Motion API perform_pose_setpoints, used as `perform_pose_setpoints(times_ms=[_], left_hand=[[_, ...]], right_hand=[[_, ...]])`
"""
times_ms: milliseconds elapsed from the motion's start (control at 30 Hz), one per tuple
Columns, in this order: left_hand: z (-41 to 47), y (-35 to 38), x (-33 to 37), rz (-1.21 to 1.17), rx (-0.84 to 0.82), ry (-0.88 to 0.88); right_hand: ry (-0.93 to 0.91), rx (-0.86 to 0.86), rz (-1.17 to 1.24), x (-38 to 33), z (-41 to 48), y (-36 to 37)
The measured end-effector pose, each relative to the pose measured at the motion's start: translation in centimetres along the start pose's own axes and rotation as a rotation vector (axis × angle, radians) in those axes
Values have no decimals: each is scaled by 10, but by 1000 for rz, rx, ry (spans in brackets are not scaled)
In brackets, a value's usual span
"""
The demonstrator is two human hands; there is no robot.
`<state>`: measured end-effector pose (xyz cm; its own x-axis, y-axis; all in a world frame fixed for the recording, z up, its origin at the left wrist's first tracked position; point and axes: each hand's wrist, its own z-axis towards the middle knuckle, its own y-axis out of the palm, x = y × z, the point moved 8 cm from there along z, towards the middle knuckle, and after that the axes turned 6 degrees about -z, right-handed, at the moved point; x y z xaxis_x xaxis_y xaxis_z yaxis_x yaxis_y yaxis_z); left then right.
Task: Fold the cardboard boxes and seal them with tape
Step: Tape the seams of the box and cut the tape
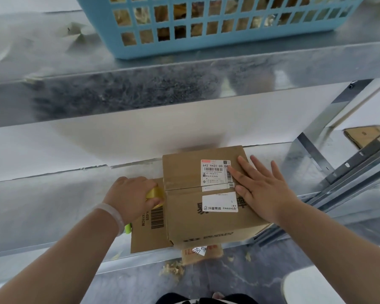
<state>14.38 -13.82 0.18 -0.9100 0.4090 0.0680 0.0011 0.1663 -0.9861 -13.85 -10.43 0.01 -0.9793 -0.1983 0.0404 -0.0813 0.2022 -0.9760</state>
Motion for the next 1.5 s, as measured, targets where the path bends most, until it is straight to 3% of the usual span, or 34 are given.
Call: perform_pose_setpoints(times_ms=[133, 367, 567, 733, 867, 1033, 1167, 1500], left_hand=[[2, -2, 7, 45, -10, 12], [0, -5, 12, 73, 11, 26], [1, -2, 13, 45, 20, 70], [0, 0, 8, -27, 81, 72], [-4, 9, -9, -298, 102, 62], [-15, 16, -16, -637, 50, 174], [-21, 12, -27, -741, 100, 157], [-7, 18, -29, -384, 14, 181]], right_hand=[[54, 23, -97, -17, -1, -4], [322, -32, 96, -56, 2, 3], [9, 83, 105, -115, -1, -4], [17, 86, 91, -111, 8, -2], [15, 89, 99, -111, 8, -4], [25, 84, 50, -113, 2, -1], [26, 87, 44, -113, 4, -1], [30, 75, 43, -112, 4, -4]])
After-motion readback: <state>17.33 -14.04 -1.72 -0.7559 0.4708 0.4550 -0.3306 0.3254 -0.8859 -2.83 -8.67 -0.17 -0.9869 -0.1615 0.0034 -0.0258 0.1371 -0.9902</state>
